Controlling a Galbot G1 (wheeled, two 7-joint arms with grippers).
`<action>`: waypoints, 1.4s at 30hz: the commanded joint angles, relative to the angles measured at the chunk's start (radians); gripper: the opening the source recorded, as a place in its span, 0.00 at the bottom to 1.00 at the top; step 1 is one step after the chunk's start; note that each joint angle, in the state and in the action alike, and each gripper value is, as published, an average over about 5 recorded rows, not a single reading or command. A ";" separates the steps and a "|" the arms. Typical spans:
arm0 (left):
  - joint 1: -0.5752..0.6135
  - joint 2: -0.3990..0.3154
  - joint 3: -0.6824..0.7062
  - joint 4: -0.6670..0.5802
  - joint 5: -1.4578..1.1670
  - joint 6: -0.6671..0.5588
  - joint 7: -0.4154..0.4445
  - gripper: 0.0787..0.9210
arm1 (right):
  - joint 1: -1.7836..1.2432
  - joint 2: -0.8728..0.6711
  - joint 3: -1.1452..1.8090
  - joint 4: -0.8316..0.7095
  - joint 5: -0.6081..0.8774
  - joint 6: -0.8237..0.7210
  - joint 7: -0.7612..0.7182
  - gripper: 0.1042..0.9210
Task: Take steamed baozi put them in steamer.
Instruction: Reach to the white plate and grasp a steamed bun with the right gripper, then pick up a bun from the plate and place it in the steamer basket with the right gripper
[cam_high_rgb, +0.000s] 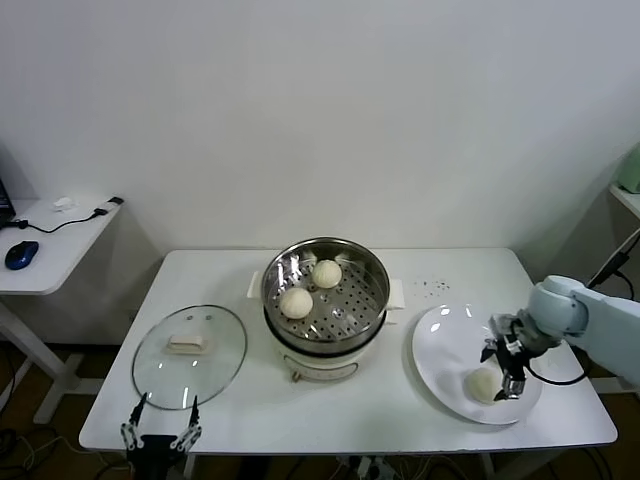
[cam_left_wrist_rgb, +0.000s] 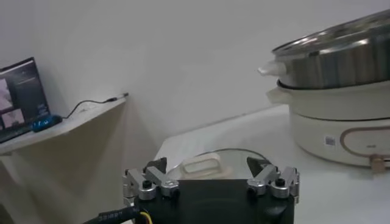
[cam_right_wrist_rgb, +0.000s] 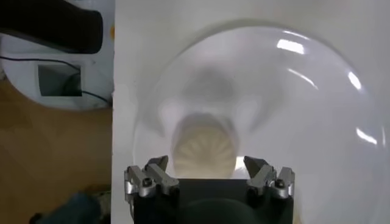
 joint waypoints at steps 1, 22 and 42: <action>0.002 0.000 -0.004 0.007 0.001 -0.002 -0.001 0.88 | -0.067 0.034 0.033 -0.038 -0.048 0.004 0.007 0.88; 0.002 0.000 -0.003 0.019 0.001 -0.008 -0.002 0.88 | 0.016 0.054 -0.001 -0.049 -0.014 0.029 -0.021 0.59; -0.002 0.005 0.003 0.009 0.021 -0.005 0.001 0.88 | 0.880 0.586 -0.372 -0.129 -0.086 0.825 -0.149 0.58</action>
